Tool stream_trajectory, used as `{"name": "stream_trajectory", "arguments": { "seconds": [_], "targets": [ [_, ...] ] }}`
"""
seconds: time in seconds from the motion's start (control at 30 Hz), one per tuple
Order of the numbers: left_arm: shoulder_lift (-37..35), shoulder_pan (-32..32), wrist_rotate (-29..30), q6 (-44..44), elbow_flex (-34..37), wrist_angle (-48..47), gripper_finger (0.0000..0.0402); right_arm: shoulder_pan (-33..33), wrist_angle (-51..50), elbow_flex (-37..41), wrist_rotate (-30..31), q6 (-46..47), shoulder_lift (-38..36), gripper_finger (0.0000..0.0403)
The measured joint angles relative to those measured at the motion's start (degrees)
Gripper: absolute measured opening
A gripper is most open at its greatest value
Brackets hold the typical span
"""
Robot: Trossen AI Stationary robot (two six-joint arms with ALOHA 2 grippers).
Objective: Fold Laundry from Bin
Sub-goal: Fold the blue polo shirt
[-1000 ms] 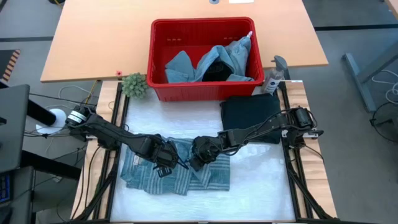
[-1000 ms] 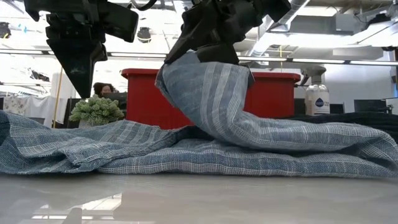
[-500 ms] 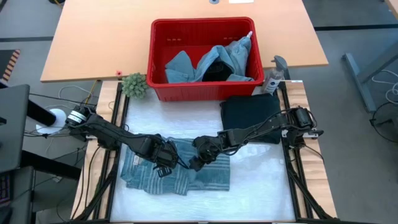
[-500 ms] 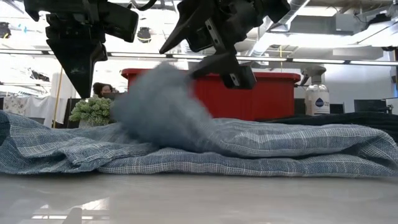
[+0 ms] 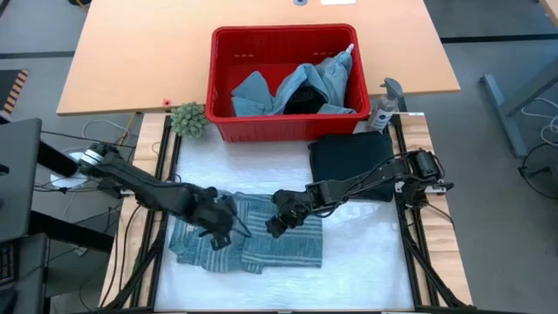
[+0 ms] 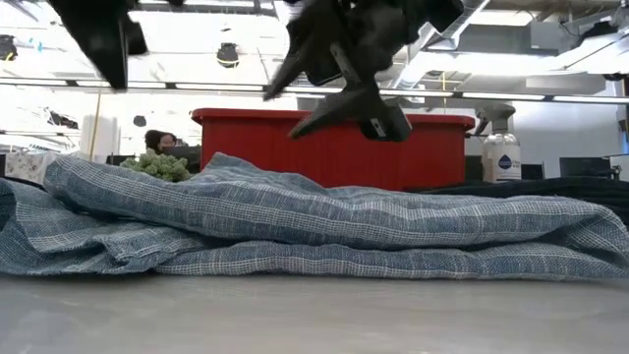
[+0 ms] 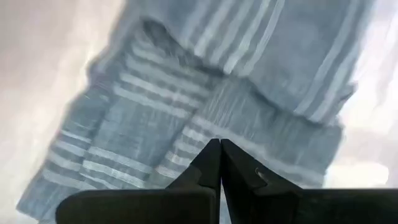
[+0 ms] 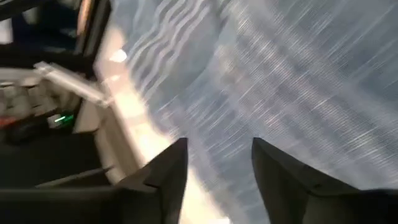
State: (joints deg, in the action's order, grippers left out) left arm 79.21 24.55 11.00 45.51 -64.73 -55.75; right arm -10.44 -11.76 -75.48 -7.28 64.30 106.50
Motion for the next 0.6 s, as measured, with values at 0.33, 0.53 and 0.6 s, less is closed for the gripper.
{"name": "stream_trajectory", "arguments": {
  "seconds": [0.33,0.53,0.6],
  "targets": [
    [-10.80,10.21,21.23,7.74,-0.04,7.28,0.0000,4.36,1.43,0.02,6.57,-10.60,0.61,0.0016],
    [-8.09,10.28,21.82,7.77,-0.02,7.24,0.0000,5.72,1.46,0.02,6.52,-13.14,0.61,0.0024],
    [-7.43,10.28,22.01,7.78,-0.02,7.25,0.0000,5.75,1.58,0.02,6.99,-13.98,0.61,0.0015]
  ]
}}
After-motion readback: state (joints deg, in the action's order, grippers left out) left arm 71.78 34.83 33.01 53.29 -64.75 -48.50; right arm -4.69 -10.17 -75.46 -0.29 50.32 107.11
